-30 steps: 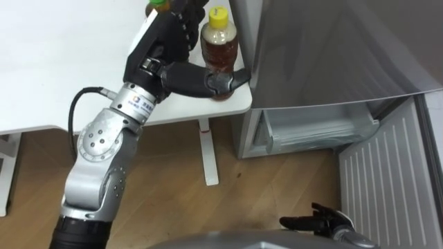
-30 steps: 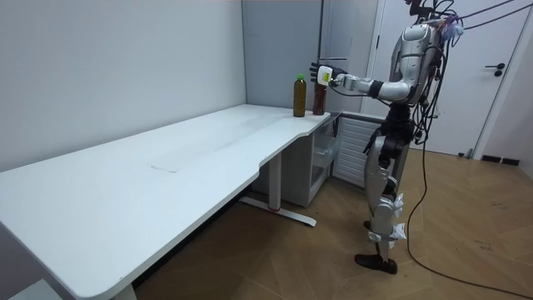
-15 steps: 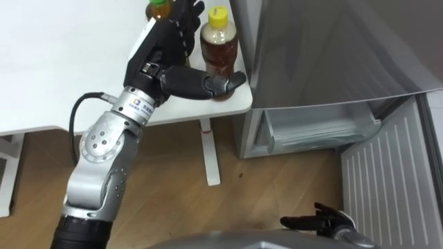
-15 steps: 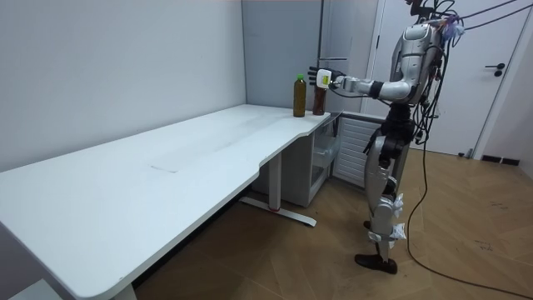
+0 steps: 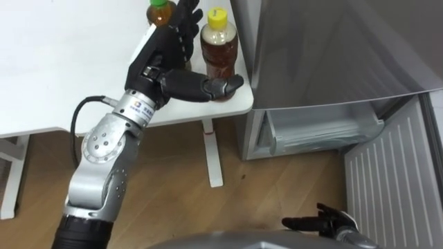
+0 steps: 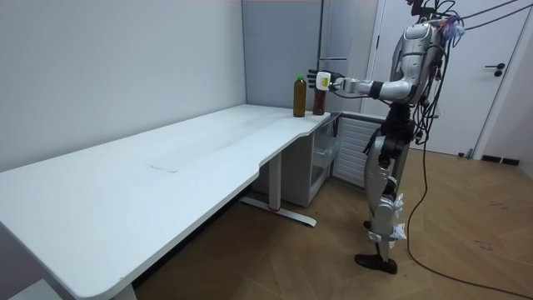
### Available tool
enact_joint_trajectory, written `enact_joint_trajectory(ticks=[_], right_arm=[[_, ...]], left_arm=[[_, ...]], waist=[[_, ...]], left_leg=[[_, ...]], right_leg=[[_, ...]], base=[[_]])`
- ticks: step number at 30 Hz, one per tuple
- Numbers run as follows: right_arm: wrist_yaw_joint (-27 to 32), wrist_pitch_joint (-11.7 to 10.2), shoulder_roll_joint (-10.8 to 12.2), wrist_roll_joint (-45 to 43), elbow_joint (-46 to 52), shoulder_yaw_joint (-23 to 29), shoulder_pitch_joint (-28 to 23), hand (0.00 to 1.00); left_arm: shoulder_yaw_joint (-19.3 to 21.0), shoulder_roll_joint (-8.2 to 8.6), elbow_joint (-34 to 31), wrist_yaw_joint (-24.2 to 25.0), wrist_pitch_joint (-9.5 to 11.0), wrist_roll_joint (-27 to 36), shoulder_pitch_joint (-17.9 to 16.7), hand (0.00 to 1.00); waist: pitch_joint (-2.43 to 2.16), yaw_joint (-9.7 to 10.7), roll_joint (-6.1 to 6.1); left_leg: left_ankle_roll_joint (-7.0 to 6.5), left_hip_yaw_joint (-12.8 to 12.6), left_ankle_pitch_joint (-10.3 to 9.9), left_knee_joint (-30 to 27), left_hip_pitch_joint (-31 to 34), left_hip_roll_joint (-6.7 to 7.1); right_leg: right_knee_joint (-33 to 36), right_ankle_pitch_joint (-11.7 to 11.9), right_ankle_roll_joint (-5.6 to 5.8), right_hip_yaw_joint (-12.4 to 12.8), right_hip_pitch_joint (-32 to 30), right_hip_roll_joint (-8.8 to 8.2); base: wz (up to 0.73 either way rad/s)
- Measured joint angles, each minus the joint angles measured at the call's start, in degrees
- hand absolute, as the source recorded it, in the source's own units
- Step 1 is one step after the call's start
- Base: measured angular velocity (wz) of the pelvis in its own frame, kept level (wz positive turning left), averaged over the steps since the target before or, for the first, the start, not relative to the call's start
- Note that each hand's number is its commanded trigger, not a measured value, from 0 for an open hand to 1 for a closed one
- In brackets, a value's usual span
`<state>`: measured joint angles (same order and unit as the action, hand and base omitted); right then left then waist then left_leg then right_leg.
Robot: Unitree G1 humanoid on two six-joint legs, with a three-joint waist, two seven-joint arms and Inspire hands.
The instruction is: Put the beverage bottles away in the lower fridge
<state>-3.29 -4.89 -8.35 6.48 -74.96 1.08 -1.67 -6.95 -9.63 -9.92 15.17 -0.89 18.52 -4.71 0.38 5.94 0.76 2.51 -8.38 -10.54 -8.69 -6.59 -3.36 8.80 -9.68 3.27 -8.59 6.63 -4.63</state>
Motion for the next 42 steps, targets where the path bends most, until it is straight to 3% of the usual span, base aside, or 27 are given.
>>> enact_joint_trajectory(ticks=[10, 33, 34, 35, 37, 38, 42], right_arm=[[0.7, 0.5, 0.0, -0.4, 1.3, -1.7, -0.2, 0.00], [0.6, 1.3, -0.2, -0.4, 2.3, -2.1, -0.2, 0.00], [0.6, 1.3, -0.2, -0.4, 2.4, -2.1, -0.2, 0.00], [0.6, 1.3, -0.2, -0.4, 2.4, -2.1, -0.2, 0.00], [0.6, 1.3, -0.3, -0.4, 2.5, -2.0, -0.2, 0.00], [0.6, 1.4, -0.3, -0.4, 2.5, -2.0, -0.2, 0.00], [-0.5, 2.5, -0.4, -0.4, 3.4, -1.9, -0.5, 0.00]], left_arm=[[0.0, 0.24, 2.1, -1.9, 0.0, -0.1, 1.2, 0.00], [0.1, 0.22, 6.3, -3.3, -1.0, -0.1, 5.2, 0.00], [0.1, 0.23, 6.8, -3.3, -1.1, -0.1, 5.2, 0.09], [0.1, 0.22, 7.0, -3.3, -1.3, -0.1, 5.2, 0.41], [0.1, 0.22, 7.3, -3.3, -1.4, -0.1, 5.2, 0.64], [0.1, 0.22, 7.4, -3.3, -1.4, -0.1, 5.2, 1.00], [0.2, 0.25, 8.0, -3.2, -1.6, -0.2, 5.3, 1.00]], waist=[[0.21, 0.3, -0.37], [0.20, 0.3, -0.37], [0.19, 0.3, -0.36], [0.19, 0.3, -0.36], [0.20, 0.3, -0.37], [0.20, 0.3, -0.38], [0.23, 0.3, -0.45]], left_leg=[[0.00, -0.3, 0.0, -0.4, 0.0, 0.00], [0.00, -1.0, 0.0, -0.5, 0.4, -0.01], [0.00, -1.0, 0.0, -0.5, 0.4, -0.01], [0.00, -1.0, 0.0, -0.5, 0.5, -0.01], [0.00, -1.0, 0.0, -0.5, 0.5, -0.01], [0.00, -1.0, 0.0, -0.5, 0.5, -0.01], [0.00, -1.0, 0.0, -0.5, 0.4, -0.02]], right_leg=[[-0.1, 0.0, 0.00, 0.3, 0.1, -0.01], [-0.1, 0.0, 0.01, 0.8, -0.6, -0.04], [-0.1, 0.0, 0.01, 0.8, -0.6, -0.04], [-0.1, 0.0, 0.01, 0.8, -0.6, -0.04], [0.0, 0.0, 0.01, 0.8, -0.6, -0.04], [0.0, 0.0, 0.01, 0.8, -0.6, -0.04], [0.0, 0.0, 0.01, 0.9, -0.7, -0.05]], base=[[0.00], [0.00], [0.00], [0.00], [0.00], [0.00], [0.00]])
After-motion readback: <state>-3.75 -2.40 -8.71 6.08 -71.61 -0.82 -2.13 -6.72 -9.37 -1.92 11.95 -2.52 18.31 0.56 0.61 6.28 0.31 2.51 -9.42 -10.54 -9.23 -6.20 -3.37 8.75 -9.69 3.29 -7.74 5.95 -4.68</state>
